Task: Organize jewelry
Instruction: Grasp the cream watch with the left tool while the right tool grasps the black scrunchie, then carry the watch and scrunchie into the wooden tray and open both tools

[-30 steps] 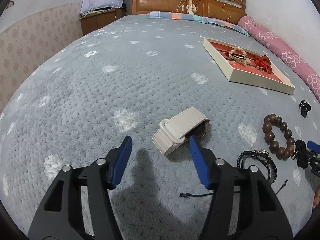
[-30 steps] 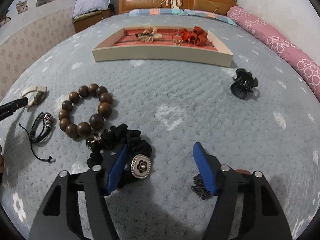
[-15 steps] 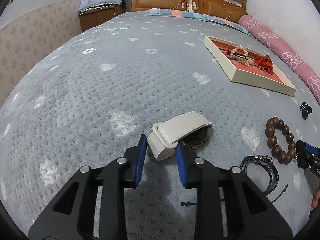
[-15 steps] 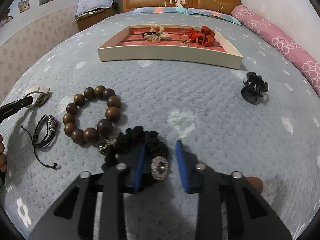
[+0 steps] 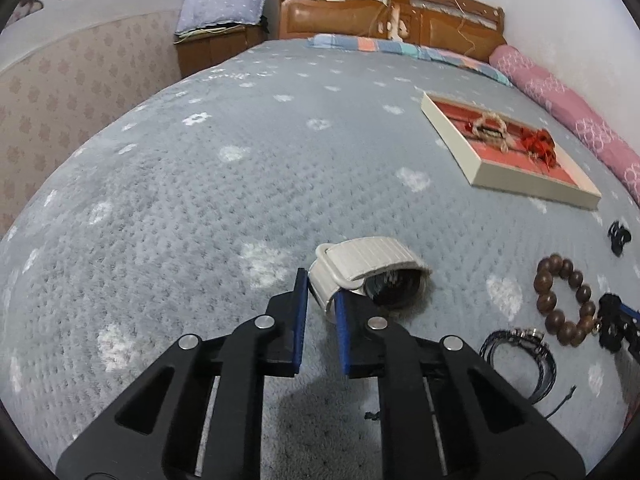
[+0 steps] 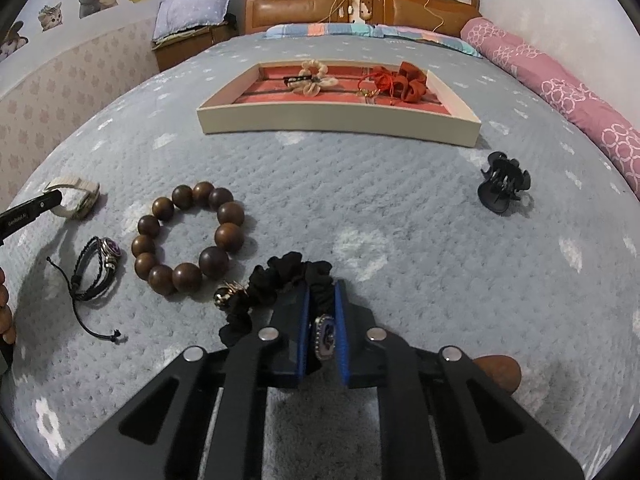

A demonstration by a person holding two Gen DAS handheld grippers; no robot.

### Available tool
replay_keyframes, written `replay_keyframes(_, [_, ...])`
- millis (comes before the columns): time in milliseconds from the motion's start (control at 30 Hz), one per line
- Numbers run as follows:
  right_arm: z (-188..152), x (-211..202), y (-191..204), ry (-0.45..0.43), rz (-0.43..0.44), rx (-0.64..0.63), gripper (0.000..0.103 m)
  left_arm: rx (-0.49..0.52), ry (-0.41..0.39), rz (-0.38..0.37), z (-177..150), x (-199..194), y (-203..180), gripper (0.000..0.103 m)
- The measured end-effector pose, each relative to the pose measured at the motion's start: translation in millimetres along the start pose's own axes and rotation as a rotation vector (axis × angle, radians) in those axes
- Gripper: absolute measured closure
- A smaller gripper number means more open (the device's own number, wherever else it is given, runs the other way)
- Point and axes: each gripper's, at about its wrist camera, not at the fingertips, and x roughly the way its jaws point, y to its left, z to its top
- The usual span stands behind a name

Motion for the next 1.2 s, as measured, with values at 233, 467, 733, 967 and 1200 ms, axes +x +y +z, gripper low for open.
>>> replay_keyframes(233, [2, -2, -6, -0.01, 0.009, 0.024, 0.091, 0.0, -0.022, 0.014, 4, -5, -1, 0.096])
replay_keyframes(467, [16, -10, -12, -0.053, 0.008, 0.038, 0.091, 0.012, -0.057, 0.012, 14, -16, -11, 0.1])
replay_keyframes(733, [48, -12, -24, -0.099, 0.02, 0.046, 0.091, 0.003, -0.093, -0.005, 40, -26, -22, 0.1])
replay_keyframes(967, [96, -14, -43, -0.157, 0.013, 0.059, 0.091, 0.011, -0.11, -0.05, 81, -27, -53, 0.1])
replay_keyframes(1200, [149, -5, -65, -0.2, -0.024, 0.047, 0.091, 0.04, -0.104, -0.089, 120, -4, -115, 0.1])
